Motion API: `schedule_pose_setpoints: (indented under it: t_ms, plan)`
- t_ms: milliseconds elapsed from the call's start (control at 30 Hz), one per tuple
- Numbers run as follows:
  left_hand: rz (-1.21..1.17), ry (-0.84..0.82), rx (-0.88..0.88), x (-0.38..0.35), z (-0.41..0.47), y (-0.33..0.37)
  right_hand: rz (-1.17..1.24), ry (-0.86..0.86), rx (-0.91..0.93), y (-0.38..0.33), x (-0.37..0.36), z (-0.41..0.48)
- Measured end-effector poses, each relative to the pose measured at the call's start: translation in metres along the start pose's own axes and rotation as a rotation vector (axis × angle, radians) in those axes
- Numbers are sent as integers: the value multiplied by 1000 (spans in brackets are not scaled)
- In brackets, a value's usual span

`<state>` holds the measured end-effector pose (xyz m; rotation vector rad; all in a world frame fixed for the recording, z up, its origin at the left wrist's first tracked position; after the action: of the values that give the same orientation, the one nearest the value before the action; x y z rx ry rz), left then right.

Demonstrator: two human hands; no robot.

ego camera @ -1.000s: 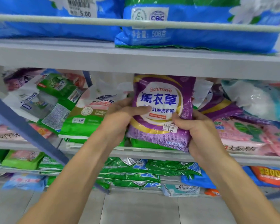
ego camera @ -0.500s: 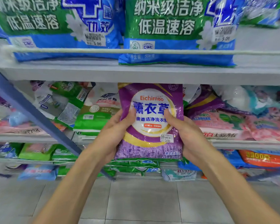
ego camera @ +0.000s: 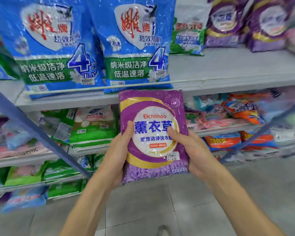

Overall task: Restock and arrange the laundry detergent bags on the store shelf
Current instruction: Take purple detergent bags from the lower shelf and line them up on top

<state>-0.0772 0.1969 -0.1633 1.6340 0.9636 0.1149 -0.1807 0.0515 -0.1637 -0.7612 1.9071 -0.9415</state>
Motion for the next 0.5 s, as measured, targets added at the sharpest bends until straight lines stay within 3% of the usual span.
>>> schedule_pose_setpoints:
  t_ms: [233,500]
  plan:
    - [108,-186,-81,-87,15,37,62,93,146,-62,37,-51]
    - [100,-167,-85,-197,38,51,3,156,272,-136,111,-86]
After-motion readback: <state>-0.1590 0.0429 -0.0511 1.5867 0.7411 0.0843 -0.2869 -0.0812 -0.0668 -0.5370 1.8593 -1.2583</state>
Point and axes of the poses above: each hand's wrist, its own z-axis towards the middle knuckle, its own x-axis out of the back of the hand, y = z × x, the point moved 5 cm from there along z, towards the middle knuckle, and after that the axes turned 12 degrees about -y, right-handed, at the moved point
